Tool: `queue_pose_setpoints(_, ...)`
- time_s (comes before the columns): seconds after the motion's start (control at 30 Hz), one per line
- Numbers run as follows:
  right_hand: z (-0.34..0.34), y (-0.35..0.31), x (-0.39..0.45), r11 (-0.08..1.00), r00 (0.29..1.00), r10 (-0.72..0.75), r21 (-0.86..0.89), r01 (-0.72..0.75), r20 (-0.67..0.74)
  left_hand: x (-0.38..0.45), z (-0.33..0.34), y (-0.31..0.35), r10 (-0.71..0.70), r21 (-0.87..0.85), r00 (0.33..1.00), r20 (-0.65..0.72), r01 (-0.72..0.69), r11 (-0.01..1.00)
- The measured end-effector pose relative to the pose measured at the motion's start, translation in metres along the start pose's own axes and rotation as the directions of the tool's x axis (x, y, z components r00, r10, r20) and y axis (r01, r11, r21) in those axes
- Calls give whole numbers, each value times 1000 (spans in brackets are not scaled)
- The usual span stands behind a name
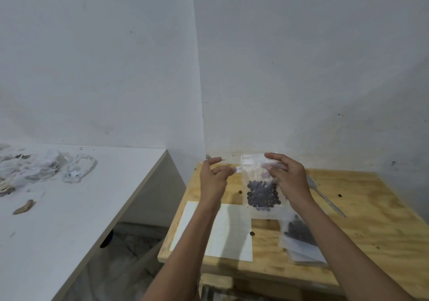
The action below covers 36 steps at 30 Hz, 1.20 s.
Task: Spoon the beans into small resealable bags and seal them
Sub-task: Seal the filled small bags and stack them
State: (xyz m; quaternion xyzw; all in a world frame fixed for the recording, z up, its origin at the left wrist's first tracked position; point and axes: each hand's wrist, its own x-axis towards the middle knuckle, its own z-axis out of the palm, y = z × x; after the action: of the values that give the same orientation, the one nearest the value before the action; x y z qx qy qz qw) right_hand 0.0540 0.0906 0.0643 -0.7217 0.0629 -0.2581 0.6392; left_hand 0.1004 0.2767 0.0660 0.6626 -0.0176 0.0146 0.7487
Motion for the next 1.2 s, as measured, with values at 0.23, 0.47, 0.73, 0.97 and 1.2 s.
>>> queue_pose_setpoints(0.23,-8,-7,-2,995,999,37,88,-37,-4,-26,57,3,115,-44,993,-9,-116,992)
queue_pose_setpoints(0.47,-13,-13,-4,1000,1000,-2,23,3,-23,-38,73,6,198,14,979,-48,-198,980)
queue_pose_setpoints(0.73,-23,-22,-5,996,999,-52,66,53,-11,-33,71,7,194,38,972,134,-201,979)
queue_pose_setpoints(0.97,-25,-21,-5,996,996,-84,-38,84,3,-33,74,1,170,-27,978,122,-168,985)
queue_pose_setpoints(1.2,-12,-15,-8,981,989,-132,-153,120,-72,-30,76,-6,182,-94,980,75,-175,980)
